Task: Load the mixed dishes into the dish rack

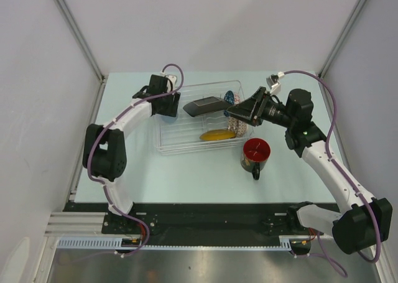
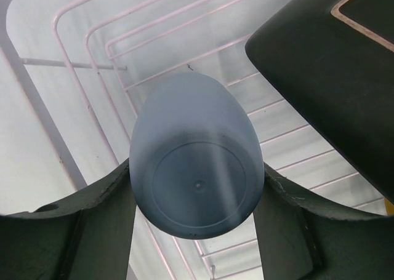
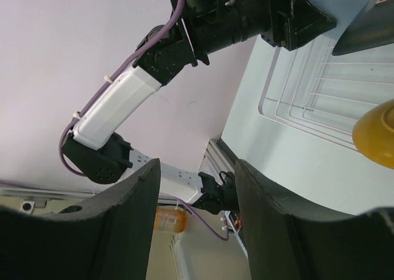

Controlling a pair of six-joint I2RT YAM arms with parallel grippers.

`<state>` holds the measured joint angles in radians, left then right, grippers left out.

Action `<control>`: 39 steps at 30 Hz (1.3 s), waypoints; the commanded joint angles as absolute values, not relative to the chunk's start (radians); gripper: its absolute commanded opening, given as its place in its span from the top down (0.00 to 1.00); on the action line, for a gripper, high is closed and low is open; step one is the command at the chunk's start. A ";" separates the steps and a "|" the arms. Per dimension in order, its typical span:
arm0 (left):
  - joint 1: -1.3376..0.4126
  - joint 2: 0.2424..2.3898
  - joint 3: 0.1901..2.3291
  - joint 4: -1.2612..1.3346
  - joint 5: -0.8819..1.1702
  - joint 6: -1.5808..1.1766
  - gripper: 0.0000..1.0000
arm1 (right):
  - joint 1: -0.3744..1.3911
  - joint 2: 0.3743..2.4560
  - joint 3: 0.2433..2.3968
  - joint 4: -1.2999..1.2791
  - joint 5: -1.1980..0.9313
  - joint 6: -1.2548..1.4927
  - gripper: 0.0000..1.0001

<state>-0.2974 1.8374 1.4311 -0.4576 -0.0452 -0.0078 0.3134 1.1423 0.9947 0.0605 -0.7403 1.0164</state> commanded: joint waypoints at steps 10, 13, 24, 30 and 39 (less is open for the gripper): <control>-0.304 1.848 1.407 -0.348 -0.023 -0.003 1.00 | 0.305 1.123 0.997 0.041 -0.726 1.003 0.46; -0.304 1.841 1.373 -0.342 -0.018 -0.002 1.00 | 0.304 1.123 0.997 0.041 -0.723 1.005 0.46; -0.304 1.855 1.359 -0.316 -0.011 -0.008 1.00 | 0.305 1.109 0.997 0.018 -0.718 1.003 0.44; -0.304 1.836 1.356 -0.331 -0.031 -0.005 0.50 | 0.307 1.106 0.997 0.005 -0.715 0.993 0.39; -0.307 1.756 1.361 -0.348 -0.032 -0.012 0.00 | 0.321 1.108 0.997 0.005 -0.726 0.979 0.30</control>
